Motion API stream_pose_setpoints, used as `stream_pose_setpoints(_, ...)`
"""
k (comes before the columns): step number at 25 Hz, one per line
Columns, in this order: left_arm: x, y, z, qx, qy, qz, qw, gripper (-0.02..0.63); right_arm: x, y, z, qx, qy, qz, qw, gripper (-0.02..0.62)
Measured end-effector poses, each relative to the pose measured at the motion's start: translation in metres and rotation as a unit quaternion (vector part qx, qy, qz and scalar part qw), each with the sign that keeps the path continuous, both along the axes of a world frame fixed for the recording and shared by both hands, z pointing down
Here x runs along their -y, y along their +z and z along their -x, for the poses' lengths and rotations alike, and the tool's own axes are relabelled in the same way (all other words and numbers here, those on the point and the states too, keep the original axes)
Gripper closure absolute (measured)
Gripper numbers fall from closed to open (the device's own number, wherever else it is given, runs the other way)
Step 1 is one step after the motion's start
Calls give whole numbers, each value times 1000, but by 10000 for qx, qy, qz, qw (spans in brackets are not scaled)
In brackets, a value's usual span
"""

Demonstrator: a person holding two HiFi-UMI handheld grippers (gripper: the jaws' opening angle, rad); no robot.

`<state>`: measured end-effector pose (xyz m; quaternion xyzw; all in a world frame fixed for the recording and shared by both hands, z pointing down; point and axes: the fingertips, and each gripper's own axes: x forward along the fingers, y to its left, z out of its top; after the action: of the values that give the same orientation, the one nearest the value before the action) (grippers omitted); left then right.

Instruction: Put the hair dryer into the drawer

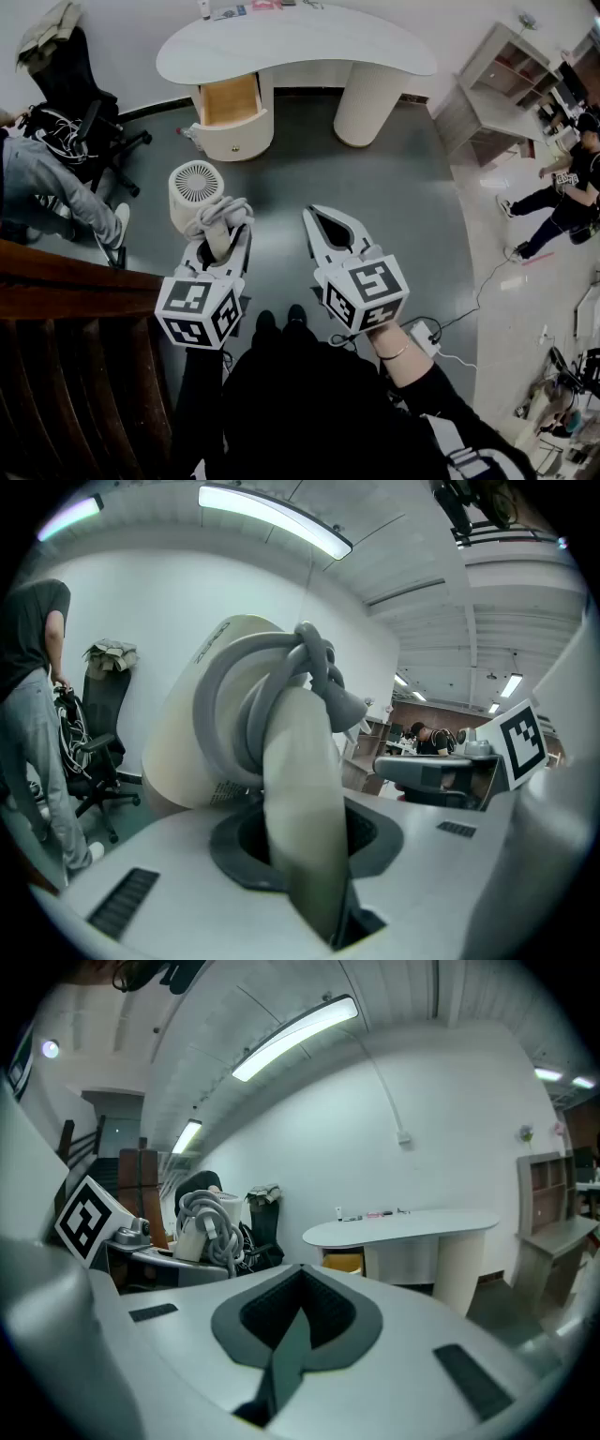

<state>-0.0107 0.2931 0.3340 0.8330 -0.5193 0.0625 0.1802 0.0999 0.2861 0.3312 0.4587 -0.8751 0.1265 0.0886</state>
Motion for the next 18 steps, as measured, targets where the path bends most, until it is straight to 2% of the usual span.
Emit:
stream_pose_setpoints(10,5,13,-4,21,-106,167,9998,508,5,21,-26,20,191,316,9993,594)
stream_pose_setpoints(18,13,15,-17,66,-141,222,9996,508,13,22,-51,92,254,355,9990,594)
